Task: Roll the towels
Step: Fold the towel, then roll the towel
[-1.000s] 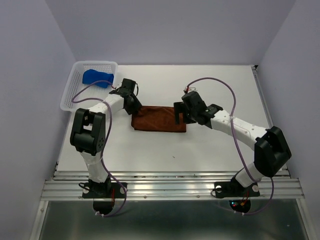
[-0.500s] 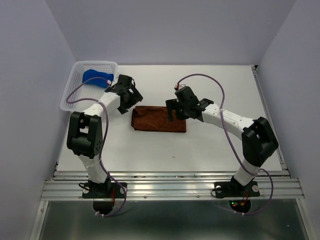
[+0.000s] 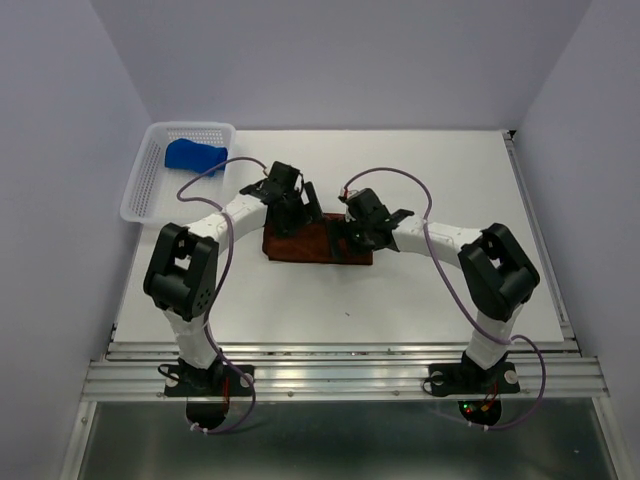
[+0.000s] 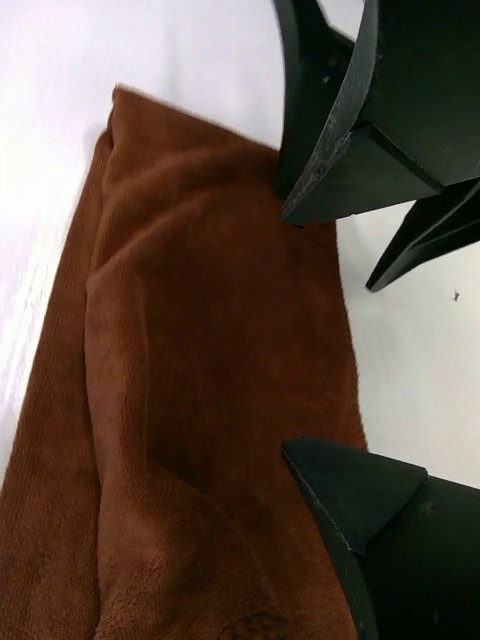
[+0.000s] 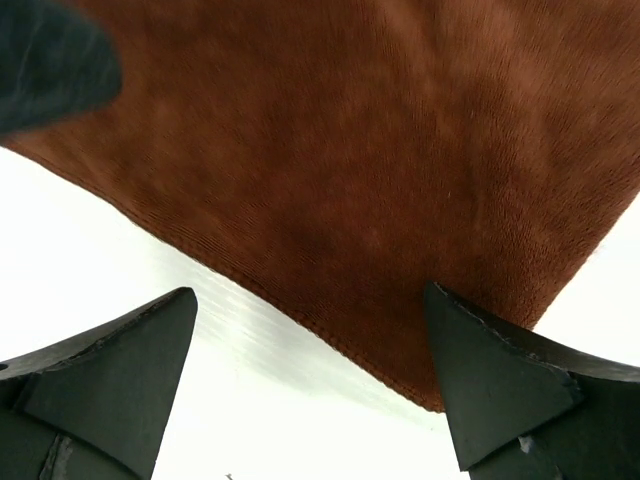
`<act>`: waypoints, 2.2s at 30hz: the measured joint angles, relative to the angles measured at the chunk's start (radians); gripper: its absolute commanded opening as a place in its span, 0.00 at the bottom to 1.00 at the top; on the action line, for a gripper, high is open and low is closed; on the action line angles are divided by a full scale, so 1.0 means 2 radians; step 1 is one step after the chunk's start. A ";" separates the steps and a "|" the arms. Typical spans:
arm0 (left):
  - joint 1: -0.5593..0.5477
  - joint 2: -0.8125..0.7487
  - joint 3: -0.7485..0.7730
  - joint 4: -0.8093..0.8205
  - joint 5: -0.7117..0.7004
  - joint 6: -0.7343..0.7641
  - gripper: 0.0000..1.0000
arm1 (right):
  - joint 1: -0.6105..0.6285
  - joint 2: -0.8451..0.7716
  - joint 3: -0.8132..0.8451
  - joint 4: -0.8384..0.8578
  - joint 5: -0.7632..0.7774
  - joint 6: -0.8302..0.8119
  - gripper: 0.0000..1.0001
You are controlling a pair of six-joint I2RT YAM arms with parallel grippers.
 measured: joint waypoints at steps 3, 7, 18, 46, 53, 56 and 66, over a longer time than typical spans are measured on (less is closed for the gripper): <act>0.005 0.029 0.000 -0.001 0.001 0.002 0.99 | 0.000 0.000 -0.023 0.013 -0.010 -0.001 1.00; 0.012 0.053 0.006 -0.002 -0.012 0.002 0.99 | 0.000 0.000 -0.032 0.029 -0.014 -0.001 1.00; 0.060 0.125 0.086 -0.001 -0.047 0.003 0.99 | 0.000 -0.011 -0.056 0.060 -0.019 0.005 1.00; 0.024 -0.005 -0.028 0.011 -0.062 -0.003 0.99 | -0.053 0.030 0.057 0.074 0.020 -0.001 1.00; 0.027 0.045 -0.030 0.023 -0.051 -0.006 0.99 | -0.077 0.069 0.022 0.116 0.007 0.002 1.00; 0.027 0.073 0.002 0.027 -0.047 0.000 0.99 | -0.077 0.052 -0.024 0.175 -0.004 0.006 1.00; 0.006 0.241 0.239 0.041 -0.011 0.084 0.99 | 0.051 -0.102 -0.241 0.267 0.048 0.105 1.00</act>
